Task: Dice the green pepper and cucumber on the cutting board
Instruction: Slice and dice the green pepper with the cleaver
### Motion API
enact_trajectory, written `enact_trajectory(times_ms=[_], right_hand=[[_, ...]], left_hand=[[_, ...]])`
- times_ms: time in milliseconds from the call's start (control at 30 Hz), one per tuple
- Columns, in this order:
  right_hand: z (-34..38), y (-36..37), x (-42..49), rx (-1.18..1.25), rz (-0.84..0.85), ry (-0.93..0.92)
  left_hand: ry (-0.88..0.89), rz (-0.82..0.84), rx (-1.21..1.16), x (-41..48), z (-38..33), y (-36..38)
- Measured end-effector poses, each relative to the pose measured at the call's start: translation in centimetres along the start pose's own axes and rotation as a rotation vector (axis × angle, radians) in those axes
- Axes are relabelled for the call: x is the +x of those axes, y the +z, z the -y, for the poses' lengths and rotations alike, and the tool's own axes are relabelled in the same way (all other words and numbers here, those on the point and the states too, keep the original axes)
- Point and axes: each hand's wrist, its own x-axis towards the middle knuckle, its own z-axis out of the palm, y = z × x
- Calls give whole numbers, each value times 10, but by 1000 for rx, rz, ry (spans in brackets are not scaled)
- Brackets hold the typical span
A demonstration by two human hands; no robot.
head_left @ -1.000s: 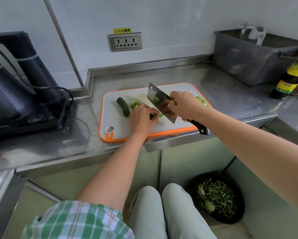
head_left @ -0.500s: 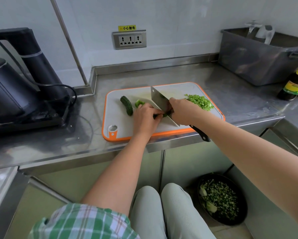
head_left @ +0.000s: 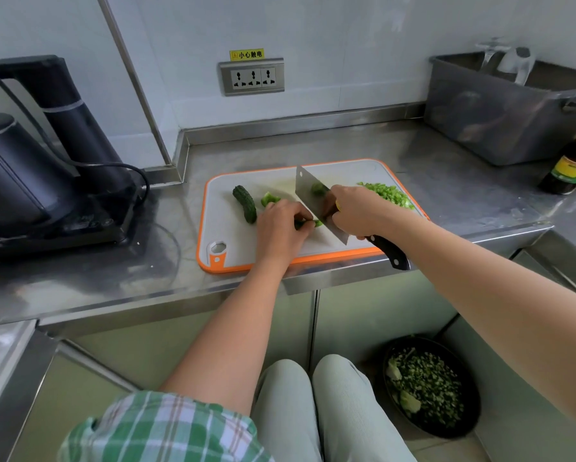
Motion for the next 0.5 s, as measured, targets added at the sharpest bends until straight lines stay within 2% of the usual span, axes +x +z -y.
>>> enact_trajectory(times_ms=[200, 367, 500], right_hand=[[0, 8, 3, 39, 9, 8], [-1, 17, 11, 79, -90, 44], [-3, 8, 5, 98, -59, 28]], left_hand=[[8, -9, 0, 0, 1, 2], [21, -23, -16, 0, 1, -1], [19, -20, -21, 0, 0, -1]])
